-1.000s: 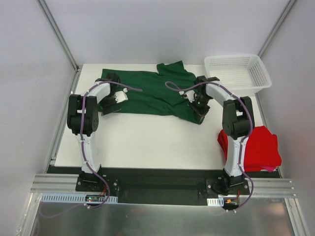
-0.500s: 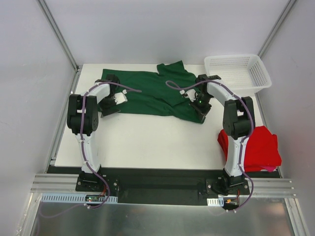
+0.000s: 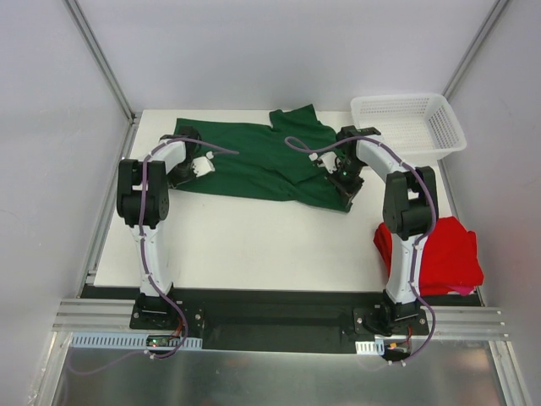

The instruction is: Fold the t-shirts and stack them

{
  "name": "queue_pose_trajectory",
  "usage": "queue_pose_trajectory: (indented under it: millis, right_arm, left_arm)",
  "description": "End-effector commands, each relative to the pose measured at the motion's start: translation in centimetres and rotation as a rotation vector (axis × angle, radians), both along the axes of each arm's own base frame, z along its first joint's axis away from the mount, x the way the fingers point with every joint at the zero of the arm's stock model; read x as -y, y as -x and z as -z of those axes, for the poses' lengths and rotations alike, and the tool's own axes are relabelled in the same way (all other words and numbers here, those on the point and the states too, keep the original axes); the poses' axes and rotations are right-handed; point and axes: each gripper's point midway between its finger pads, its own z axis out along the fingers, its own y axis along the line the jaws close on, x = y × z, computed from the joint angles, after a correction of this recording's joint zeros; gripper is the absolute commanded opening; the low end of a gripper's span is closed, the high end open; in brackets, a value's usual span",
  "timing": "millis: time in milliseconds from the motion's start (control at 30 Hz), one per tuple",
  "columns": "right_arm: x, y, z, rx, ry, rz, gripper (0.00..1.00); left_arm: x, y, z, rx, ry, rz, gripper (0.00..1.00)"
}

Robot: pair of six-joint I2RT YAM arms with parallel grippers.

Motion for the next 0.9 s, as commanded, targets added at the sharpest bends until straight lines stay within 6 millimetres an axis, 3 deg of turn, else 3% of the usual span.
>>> queue_pose_trajectory:
  millis: [0,300,733,867]
  right_arm:
    - [0.1,0.1,-2.3,0.023,-0.014,-0.010,0.01]
    - [0.6,0.1,-2.1,0.029,0.010,-0.025,0.01]
    - [2.8,1.2,-1.8,0.012,0.081,-0.088,0.01]
    - [3.1,1.3,-1.6,0.008,0.089,-0.090,0.01]
  left_arm:
    - [-0.5,0.2,-0.5,-0.008,-0.012,-0.007,0.00]
    - [-0.6,1.7,-0.5,-0.029,-0.020,-0.013,0.00]
    - [-1.0,1.6,-1.1,-0.016,-0.042,-0.020,0.00]
    - [-0.8,3.3,-1.1,-0.051,-0.035,-0.022,0.00]
